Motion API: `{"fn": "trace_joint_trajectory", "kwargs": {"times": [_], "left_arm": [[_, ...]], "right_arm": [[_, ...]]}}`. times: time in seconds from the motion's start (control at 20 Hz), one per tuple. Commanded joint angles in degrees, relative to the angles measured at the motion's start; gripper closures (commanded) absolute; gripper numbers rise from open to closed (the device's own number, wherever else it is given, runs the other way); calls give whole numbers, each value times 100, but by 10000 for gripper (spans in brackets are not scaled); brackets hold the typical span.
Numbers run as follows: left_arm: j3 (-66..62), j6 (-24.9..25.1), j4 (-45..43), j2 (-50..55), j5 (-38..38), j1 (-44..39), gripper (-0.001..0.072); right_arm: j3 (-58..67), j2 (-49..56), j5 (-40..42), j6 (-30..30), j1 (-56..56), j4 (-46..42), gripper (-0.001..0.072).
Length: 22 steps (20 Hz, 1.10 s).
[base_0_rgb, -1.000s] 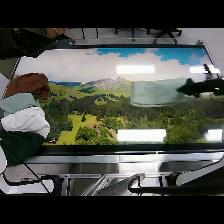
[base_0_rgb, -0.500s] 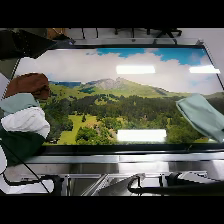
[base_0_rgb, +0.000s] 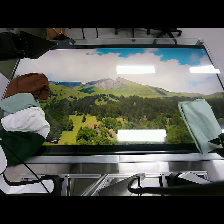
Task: Fold the shirts.
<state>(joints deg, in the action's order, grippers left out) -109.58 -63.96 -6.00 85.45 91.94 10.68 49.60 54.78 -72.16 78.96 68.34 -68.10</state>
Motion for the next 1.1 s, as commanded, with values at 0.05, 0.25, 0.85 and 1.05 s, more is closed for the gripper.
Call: {"fn": "trace_joint_trajectory", "kwargs": {"times": [0.05,0.25,0.85,1.05], "left_arm": [[2,7,22,2,-118,-4,688],[2,31,-13,-7,-111,-7,688],[1976,205,-1904,-1134,-520,-1714,692],[3797,199,-1998,-1910,-1268,-2253,692]], "right_arm": [[769,-501,-297,533,-136,398,252],[2127,-1003,-415,503,-1368,1351,290],[1130,-1217,560,660,-7001,872,694],[852,-1215,555,658,-7283,892,694]]}}
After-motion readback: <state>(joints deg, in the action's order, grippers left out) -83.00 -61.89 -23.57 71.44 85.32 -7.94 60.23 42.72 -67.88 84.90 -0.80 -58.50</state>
